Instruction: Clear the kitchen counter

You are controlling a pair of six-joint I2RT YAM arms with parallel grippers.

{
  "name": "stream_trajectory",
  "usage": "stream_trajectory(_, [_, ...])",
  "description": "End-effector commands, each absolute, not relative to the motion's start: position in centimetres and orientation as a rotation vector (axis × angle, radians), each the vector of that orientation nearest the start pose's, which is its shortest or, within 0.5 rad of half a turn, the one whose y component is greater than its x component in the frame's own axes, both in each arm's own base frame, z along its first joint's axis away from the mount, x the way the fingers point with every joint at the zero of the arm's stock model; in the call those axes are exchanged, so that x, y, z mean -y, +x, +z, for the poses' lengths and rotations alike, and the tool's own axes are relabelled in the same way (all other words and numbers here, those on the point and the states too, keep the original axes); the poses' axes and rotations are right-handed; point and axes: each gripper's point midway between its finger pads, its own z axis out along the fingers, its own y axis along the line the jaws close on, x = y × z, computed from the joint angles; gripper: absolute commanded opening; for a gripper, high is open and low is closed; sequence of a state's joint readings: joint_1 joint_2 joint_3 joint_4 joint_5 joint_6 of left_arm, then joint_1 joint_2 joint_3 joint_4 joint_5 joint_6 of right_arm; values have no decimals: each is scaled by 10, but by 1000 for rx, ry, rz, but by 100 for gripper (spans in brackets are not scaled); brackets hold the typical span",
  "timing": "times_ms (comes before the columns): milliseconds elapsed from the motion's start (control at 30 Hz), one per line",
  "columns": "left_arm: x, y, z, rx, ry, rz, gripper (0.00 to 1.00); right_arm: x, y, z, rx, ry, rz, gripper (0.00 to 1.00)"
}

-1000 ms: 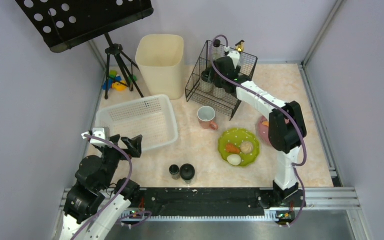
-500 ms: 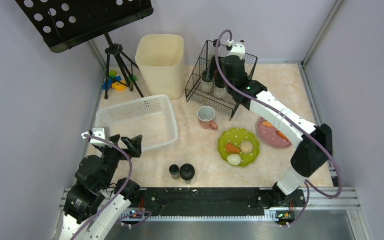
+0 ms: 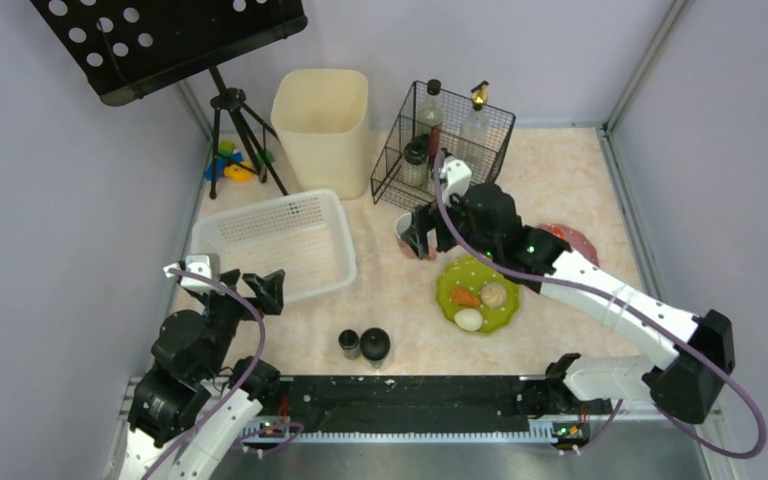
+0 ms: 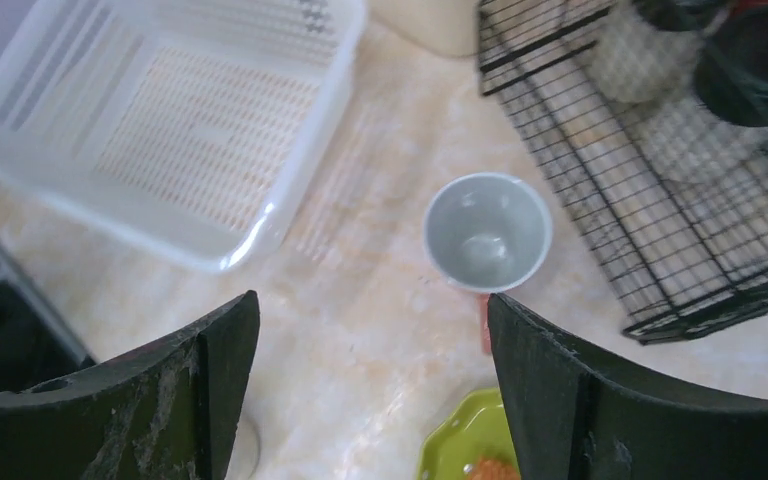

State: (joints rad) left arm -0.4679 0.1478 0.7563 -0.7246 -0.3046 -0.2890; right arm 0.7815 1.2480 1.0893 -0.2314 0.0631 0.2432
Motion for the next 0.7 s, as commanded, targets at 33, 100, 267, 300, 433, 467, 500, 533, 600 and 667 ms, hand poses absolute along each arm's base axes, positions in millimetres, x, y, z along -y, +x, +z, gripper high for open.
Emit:
stream_trajectory(33, [39, 171, 279, -1671, -83, -311, 99, -302, 217, 268, -1801, -828, 777, 84])
stream_trajectory(100, [39, 172, 279, -1672, -83, -310, 99, -307, 198, 261, -1775, -924, 796, 87])
stream_trajectory(267, [38, 172, 279, -1671, -86, -307, 99, -324, 156, 234, -1714, -1189, 801, 91])
stream_trajectory(300, [38, 172, 278, -1674, -87, -304, 99, -327, 149, 228, -1703, -1236, 797, 91])
stream_trajectory(433, [38, 172, 278, -1674, -88, -302, 99, -340, 125, 205, -1651, -1397, 790, 92])
stream_trajectory(467, [38, 172, 278, -1674, -89, -301, 99, -343, 119, 200, -1638, -1434, 804, 92])
stream_trajectory(500, [38, 172, 278, -1674, -89, -302, 99, -346, 113, 196, -1624, -1464, 818, 92])
stream_trajectory(533, [38, 172, 278, -1673, -88, -303, 99, -348, 108, 192, -1611, -1492, 830, 92])
stream_trajectory(600, [37, 171, 278, -1672, -89, -303, 99, -351, 98, 186, -1584, -1541, 863, 92])
stream_trajectory(667, [37, 171, 279, -1668, -89, -305, 99, -353, 88, 181, -1561, -1582, 900, 92])
